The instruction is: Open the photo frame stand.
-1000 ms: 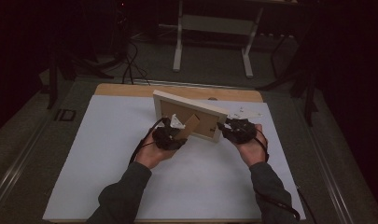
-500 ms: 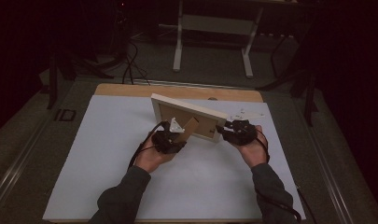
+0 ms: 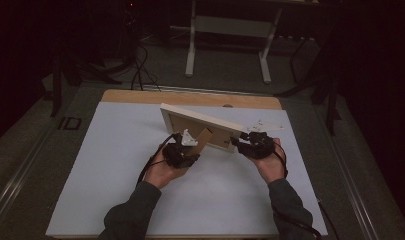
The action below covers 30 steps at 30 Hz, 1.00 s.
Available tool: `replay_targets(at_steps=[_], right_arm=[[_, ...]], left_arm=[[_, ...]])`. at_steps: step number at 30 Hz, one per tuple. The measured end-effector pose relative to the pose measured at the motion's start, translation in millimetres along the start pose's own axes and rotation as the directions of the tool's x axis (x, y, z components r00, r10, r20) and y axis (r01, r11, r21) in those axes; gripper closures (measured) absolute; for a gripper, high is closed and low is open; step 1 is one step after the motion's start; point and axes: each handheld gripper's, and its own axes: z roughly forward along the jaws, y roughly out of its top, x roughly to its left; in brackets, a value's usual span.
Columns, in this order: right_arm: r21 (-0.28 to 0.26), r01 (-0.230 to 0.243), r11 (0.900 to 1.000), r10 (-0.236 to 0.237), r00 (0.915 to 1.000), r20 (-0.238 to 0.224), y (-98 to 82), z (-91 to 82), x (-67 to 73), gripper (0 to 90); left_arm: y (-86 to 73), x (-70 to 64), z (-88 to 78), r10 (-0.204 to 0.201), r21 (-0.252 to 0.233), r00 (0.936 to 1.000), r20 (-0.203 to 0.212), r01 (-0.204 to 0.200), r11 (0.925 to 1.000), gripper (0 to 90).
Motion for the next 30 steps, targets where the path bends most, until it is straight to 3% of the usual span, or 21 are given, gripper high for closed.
replay_targets(at_steps=[30], right_arm=[[0.010,0.020,1.000,-0.020,0.9996,-0.021,-10.1,-4.8,9.3,58.4]], left_arm=[[-11.7,-7.7,4.8,0.007,0.008,0.9999,-0.013,-0.007,0.9999,72.0]])
